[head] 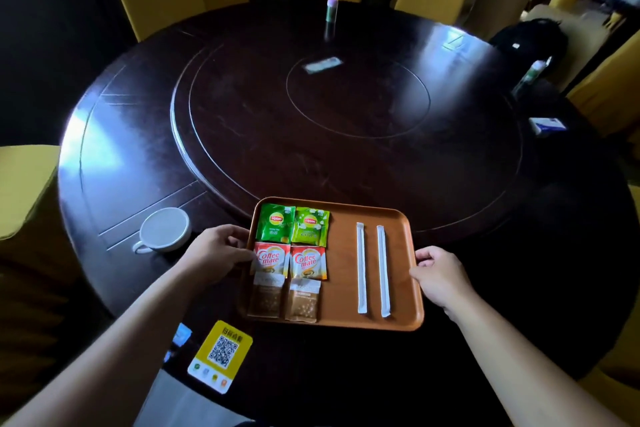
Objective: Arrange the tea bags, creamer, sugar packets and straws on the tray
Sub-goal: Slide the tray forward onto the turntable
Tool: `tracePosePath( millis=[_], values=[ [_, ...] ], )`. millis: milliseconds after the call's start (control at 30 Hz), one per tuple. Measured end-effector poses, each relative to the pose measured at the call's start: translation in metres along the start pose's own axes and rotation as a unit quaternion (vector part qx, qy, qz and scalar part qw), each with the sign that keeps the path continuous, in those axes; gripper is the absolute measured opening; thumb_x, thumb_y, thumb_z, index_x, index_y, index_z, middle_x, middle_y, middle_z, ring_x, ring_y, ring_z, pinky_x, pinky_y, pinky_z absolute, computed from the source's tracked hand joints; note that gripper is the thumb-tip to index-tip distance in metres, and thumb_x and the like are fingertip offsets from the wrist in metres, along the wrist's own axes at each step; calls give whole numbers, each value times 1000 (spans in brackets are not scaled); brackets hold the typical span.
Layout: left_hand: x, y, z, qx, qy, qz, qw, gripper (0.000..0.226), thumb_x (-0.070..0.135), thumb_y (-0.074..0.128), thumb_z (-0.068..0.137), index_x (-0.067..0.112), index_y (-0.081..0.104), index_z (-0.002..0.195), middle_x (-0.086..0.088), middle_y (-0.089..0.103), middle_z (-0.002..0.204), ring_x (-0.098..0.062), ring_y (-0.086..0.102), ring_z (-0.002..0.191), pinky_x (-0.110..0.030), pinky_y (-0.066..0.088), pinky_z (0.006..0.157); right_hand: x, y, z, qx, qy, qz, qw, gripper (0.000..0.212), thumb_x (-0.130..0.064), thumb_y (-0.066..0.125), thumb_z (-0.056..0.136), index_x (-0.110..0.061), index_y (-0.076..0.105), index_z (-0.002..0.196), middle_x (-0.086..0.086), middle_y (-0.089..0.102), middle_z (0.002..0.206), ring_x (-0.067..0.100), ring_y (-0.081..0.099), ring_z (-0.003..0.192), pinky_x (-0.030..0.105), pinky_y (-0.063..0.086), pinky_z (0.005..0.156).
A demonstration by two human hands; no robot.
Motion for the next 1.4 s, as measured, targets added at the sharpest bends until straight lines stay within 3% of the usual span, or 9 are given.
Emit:
tracePosePath(
  millis=[133, 233, 433, 533, 667, 833, 1067, 1233, 1400],
  values=[
    [27, -3, 29, 6, 5, -10, 1000, 35, 0, 85, 67, 15, 76, 97, -3, 66, 70, -7, 59, 51, -21, 54, 45, -26, -10, 29, 13, -15, 2, 1000, 23, -5, 67, 78, -19, 68, 96, 0, 72, 85, 19, 70, 78, 34, 57, 76],
    [41, 0, 60, 12, 0, -14, 1000, 34, 5, 86, 65, 18, 76, 95, -4, 70, 71, -16, 66, 61, -41, 64, 63, -42, -18, 56, 20, -19, 2, 1000, 22, -6, 67, 78, -22, 67, 92, -1, 71, 86, 19, 69, 79, 37, 59, 80],
    [73, 19, 116, 20, -6, -16, 1000, 32, 7, 82, 66, 19, 76, 95, -1, 71, 72, -23, 71, 65, -49, 63, 68, -67, -30, 111, 34, -16, -23, 999, 19, -7, 67, 79, -24, 67, 87, -1, 73, 87, 20, 69, 80, 36, 59, 76],
    [82, 33, 144, 13, -19, -15, 1000, 31, 8, 81, 66, 18, 76, 95, -2, 73, 73, -25, 73, 68, -52, 63, 67, -70, -31, 138, 33, -1, -31, 999, 21, -7, 66, 79, -21, 70, 94, 1, 73, 91, 20, 68, 81, 32, 56, 70],
    [89, 50, 178, 18, -27, -6, 999, 27, 14, 77, 63, 24, 76, 88, -4, 77, 79, -27, 76, 74, -49, 63, 68, -70, -32, 168, 35, 16, -30, 999, 24, -5, 64, 81, -17, 70, 100, 3, 71, 94, 21, 67, 82, 30, 53, 66],
    [90, 68, 205, 14, -41, 2, 999, 24, 16, 73, 63, 25, 76, 85, -3, 78, 77, -26, 76, 74, -49, 63, 68, -70, -32, 195, 28, 17, -37, 999, 21, -4, 64, 81, -19, 67, 96, -3, 63, 81, 16, 62, 73, 28, 48, 60],
    [88, 81, 220, 23, -37, 24, 999, 26, 16, 72, 63, 26, 76, 86, -1, 76, 74, -28, 75, 76, -48, 63, 68, -64, -28, 219, 34, 16, -60, 997, 23, -4, 65, 82, -18, 70, 99, 4, 69, 93, 22, 65, 81, 31, 53, 66],
    [88, 87, 213, 30, -26, 67, 997, 29, 16, 73, 74, 23, 75, 102, 2, 77, 84, -18, 74, 79, -38, 62, 77, -57, -27, 225, 43, 24, -70, 996, 27, -2, 63, 84, -17, 70, 105, 5, 70, 99, 24, 67, 84, 29, 52, 63],
    [85, 89, 213, 31, -22, 67, 997, 32, 15, 74, 75, 23, 76, 106, 2, 76, 84, -16, 70, 72, -38, 62, 77, -55, -27, 226, 41, 28, -75, 996, 30, -1, 60, 85, -16, 69, 110, 6, 69, 102, 25, 66, 87, 31, 51, 66]
  ],
)
Point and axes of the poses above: each hand's wrist, its own z-axis towards the middle knuckle, its own y-axis out of the palm, x = y × z, the point moved 7 cm from there along z, towards the middle knuckle
